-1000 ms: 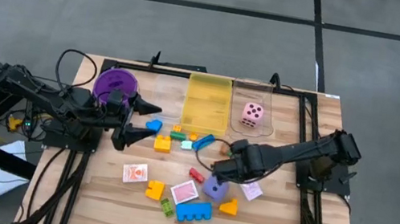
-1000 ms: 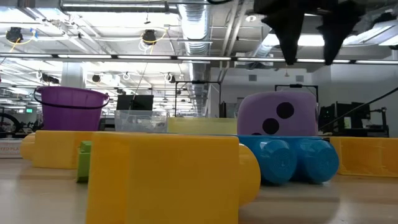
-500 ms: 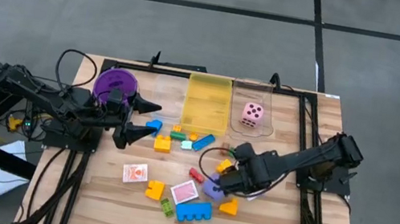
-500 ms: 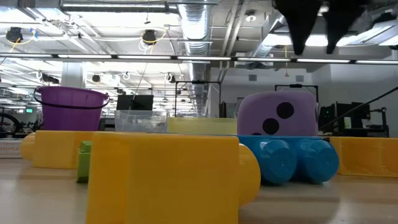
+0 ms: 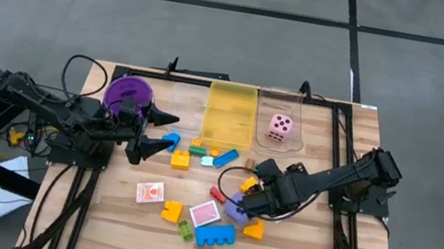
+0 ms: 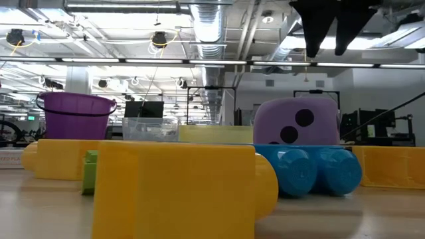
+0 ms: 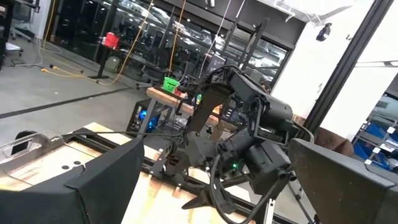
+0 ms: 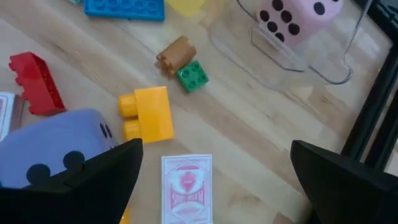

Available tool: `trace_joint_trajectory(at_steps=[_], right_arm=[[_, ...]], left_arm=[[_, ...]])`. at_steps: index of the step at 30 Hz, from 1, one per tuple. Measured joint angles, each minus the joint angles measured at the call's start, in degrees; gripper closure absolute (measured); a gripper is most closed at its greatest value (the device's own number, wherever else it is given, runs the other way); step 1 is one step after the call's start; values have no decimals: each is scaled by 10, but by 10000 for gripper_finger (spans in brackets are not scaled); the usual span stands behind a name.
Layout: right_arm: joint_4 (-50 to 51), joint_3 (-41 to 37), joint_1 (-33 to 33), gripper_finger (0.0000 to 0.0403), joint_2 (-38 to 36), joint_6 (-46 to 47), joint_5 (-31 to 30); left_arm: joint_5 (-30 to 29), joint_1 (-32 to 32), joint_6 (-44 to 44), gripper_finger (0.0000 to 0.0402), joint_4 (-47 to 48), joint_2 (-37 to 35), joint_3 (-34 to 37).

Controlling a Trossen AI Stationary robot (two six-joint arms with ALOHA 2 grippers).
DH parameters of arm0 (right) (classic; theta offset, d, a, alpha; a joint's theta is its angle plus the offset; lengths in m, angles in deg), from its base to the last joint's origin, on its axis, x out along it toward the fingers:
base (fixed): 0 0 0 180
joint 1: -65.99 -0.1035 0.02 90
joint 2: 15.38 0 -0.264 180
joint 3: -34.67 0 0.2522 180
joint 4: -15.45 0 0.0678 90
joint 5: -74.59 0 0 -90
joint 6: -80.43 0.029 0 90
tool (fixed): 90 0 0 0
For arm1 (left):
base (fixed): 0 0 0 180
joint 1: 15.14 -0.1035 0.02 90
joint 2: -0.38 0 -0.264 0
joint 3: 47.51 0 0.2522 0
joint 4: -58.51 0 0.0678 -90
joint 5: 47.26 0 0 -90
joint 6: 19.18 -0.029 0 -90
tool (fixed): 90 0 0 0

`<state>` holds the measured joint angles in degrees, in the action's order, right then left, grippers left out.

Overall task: Pick & Place Toys
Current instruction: Put the violet dice into the transparent bin

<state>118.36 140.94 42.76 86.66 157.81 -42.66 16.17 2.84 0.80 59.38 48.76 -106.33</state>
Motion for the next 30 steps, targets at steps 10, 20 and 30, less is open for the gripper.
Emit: trace_joint_trajectory(at_steps=[10,20,30], right_arm=[[-196,0,18,3,0,-20,116],[-383,0,40,3,5,-180,197],[-398,0,57,3,5,-222,259]], left_arm=[[14,0,0,4,0,0,0],[44,6,0,4,-1,0,0],[44,16,-2,4,-1,0,0]])
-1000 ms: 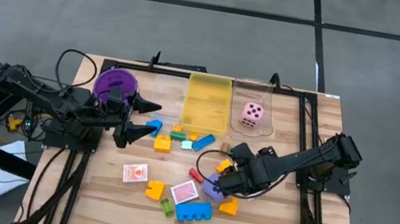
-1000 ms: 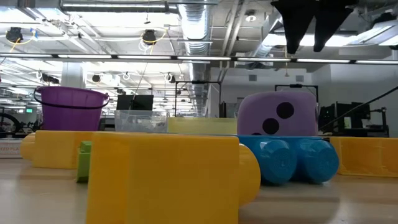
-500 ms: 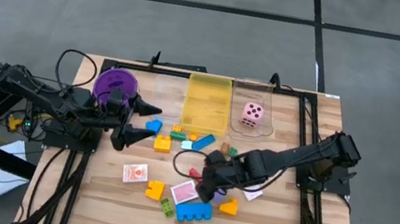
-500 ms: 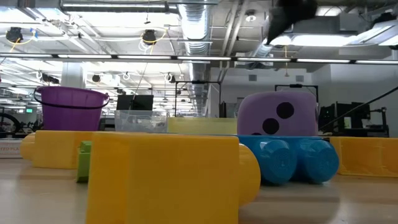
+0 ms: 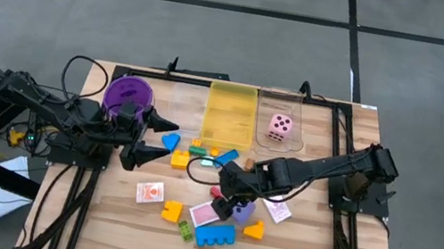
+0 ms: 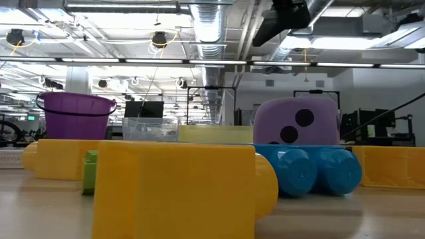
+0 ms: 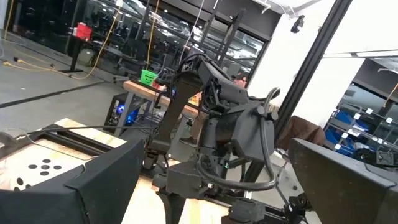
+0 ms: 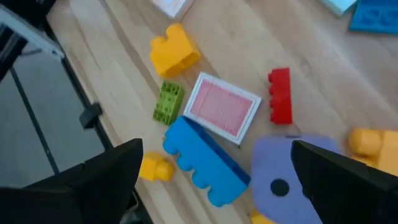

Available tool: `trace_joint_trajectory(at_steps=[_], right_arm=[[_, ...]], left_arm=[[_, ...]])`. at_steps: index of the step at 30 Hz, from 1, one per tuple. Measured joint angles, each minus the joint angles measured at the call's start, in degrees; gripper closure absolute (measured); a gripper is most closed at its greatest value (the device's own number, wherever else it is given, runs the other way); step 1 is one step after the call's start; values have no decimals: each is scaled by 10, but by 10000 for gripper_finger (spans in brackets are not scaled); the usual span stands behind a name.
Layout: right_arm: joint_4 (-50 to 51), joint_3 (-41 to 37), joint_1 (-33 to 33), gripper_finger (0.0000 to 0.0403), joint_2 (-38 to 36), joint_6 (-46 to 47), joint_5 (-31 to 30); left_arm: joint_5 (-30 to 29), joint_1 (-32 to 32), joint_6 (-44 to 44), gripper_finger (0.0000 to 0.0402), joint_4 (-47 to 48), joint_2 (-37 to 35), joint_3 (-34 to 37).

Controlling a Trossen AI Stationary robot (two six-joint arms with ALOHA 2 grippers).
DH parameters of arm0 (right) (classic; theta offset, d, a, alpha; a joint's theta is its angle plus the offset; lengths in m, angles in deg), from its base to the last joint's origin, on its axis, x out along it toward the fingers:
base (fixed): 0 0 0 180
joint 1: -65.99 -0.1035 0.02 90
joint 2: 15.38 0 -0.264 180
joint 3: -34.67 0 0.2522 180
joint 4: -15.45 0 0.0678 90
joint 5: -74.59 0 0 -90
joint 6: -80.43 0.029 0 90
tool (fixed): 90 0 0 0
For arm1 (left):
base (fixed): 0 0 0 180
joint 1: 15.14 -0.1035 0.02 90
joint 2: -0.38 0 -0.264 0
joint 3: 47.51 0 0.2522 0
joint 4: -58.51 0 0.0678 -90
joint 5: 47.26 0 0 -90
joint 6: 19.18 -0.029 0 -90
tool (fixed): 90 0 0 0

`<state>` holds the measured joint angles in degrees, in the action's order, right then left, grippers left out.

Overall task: Pick & Place Toys
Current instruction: Put the violet dice into the transparent bin

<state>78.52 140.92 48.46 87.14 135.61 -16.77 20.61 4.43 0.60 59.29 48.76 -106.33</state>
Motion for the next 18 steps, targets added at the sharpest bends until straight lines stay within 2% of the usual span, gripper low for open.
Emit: trace_joint_trajectory(at_steps=[6,11,18], right_arm=[[26,0,3,3,0,1,14],[86,0,5,3,0,31,11],[86,-19,-16,3,0,33,11]], left_arm=[[0,0,-4,4,0,0,0],[-1,0,-37,4,1,0,0],[-5,0,-59,4,1,0,0]])
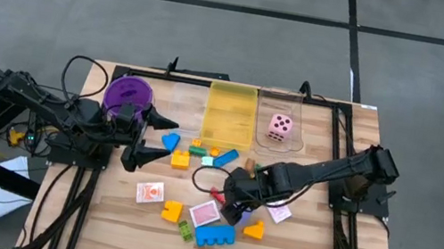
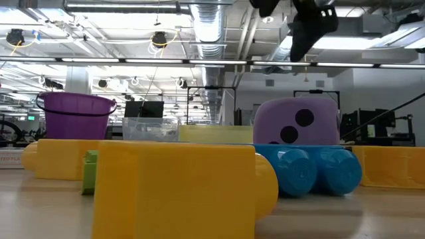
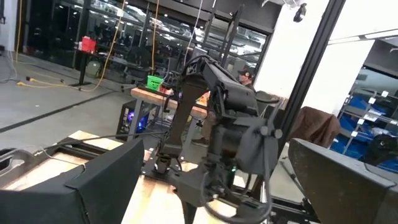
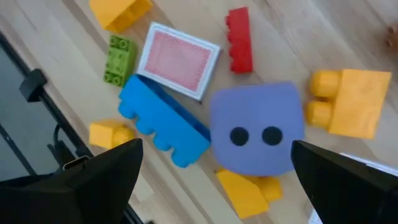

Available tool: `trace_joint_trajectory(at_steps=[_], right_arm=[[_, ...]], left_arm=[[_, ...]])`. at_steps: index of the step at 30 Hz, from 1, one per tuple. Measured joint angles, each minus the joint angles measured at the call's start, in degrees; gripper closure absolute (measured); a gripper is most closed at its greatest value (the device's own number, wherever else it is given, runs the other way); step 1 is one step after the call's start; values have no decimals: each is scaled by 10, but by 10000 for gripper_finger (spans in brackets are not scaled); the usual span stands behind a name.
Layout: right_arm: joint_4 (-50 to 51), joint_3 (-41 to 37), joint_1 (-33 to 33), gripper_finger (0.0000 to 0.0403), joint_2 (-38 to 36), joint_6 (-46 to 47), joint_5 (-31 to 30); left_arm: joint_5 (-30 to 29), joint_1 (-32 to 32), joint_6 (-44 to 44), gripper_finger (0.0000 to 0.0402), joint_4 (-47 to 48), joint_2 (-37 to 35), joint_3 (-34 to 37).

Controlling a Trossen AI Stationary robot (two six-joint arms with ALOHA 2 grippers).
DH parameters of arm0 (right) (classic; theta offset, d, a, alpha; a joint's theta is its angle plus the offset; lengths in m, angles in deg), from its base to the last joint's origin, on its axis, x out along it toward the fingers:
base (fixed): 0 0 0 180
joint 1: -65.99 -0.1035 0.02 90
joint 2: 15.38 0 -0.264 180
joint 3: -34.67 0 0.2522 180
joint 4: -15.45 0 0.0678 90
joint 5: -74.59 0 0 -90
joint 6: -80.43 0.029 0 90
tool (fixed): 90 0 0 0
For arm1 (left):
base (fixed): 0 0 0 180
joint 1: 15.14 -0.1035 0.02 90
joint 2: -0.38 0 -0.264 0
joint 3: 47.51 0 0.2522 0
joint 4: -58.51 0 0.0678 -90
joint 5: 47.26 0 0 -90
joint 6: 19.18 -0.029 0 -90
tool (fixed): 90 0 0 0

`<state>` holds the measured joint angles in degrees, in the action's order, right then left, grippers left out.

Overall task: Pick & Place Toys
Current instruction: Put the violet dice into the transparent bin

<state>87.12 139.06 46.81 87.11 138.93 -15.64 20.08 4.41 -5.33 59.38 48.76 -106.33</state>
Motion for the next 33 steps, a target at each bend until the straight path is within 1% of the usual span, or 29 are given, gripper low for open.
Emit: trace_joint_trajectory(at_steps=[3,5,6,7,9,11,14,16,21,28,33], right_arm=[[-12,0,-10,3,21,-1,2],[10,-1,-14,3,31,-10,2],[5,2,-11,3,36,-13,6],[12,2,-10,3,41,-14,6],[57,-1,-6,3,58,-17,7],[46,1,-3,3,80,-19,20],[66,2,-5,3,101,-19,44],[74,6,-7,3,105,-22,45],[84,11,-1,3,103,-31,8],[69,10,6,3,111,-65,10],[54,10,11,3,111,-82,0]], left_arm=[[0,0,0,4,0,0,0],[0,0,0,4,-1,0,0],[0,0,0,4,-1,0,0],[0,0,0,4,-1,0,0],[0,0,1,4,-4,0,0],[-1,0,1,4,-1,-2,0],[-8,-1,1,4,-2,-7,0],[-13,-1,1,4,-3,-10,0],[-19,-4,1,4,-1,-16,0],[-18,-4,1,4,0,-15,0],[-18,-4,1,4,0,-15,0]])
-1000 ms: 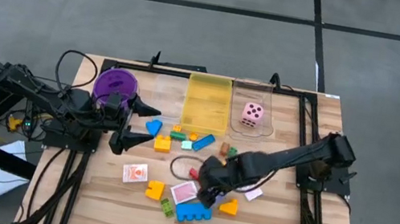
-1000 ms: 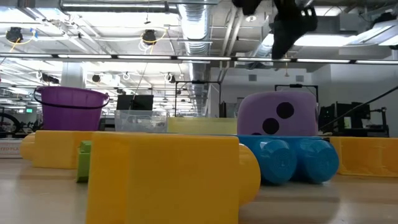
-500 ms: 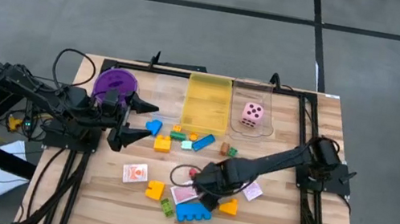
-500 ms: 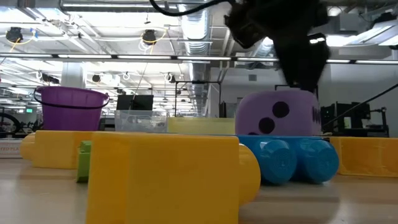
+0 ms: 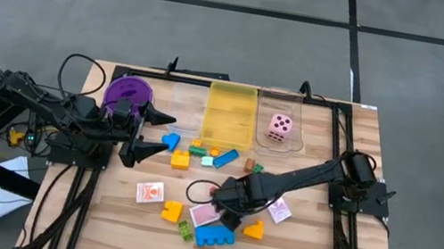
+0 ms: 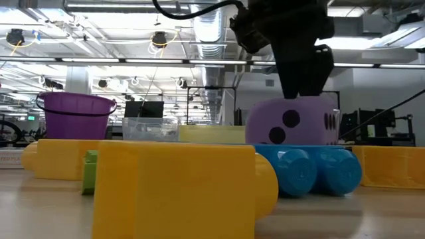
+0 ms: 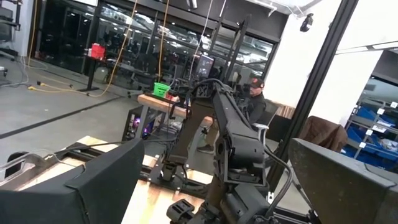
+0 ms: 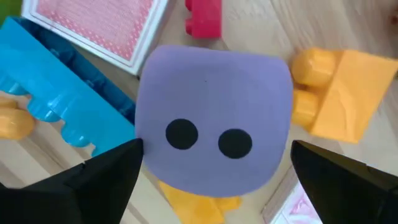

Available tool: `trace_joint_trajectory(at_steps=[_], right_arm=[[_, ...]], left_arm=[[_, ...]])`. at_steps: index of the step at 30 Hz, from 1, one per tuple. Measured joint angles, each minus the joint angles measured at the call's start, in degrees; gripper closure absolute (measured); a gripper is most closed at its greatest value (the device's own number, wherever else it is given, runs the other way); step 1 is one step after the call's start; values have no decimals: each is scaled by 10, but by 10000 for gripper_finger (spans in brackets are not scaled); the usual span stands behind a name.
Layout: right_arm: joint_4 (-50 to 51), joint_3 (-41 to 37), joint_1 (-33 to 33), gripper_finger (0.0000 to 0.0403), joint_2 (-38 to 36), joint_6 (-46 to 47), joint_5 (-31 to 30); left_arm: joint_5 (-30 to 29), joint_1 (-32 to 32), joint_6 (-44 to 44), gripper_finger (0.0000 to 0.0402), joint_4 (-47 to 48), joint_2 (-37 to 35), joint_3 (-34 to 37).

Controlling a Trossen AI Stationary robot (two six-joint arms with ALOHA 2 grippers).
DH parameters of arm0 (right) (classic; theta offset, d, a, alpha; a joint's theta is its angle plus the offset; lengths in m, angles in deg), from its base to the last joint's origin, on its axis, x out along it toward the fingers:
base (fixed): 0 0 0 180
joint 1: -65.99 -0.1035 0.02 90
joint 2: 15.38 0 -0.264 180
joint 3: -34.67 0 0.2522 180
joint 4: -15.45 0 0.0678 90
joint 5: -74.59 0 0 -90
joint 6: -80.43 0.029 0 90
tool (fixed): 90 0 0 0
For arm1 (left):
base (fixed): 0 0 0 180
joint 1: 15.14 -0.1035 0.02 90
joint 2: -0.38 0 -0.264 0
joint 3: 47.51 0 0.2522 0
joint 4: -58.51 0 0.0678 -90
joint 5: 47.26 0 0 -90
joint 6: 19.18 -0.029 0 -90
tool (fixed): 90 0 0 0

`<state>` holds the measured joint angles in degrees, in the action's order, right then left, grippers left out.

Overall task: Pick & Place Toys
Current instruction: Put the violet dice into the transparent bin

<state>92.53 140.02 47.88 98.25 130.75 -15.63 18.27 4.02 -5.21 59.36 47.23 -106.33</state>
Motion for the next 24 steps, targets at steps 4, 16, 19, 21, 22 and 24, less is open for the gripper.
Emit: trace_joint_trajectory(at_steps=[4,16,19,21,22,24], right_arm=[[-28,0,6,3,10,-26,0],[-39,1,19,3,34,-58,21],[-41,1,22,3,35,-57,22],[-42,1,22,9,35,-54,21],[-42,1,22,15,35,-52,21],[-42,1,22,32,35,-41,21]], left_arm=[[0,0,0,4,0,0,0],[1,0,0,4,0,0,0],[1,0,0,4,0,0,0],[1,0,0,4,0,0,0],[1,0,0,4,0,0,0],[1,0,0,4,0,0,0]])
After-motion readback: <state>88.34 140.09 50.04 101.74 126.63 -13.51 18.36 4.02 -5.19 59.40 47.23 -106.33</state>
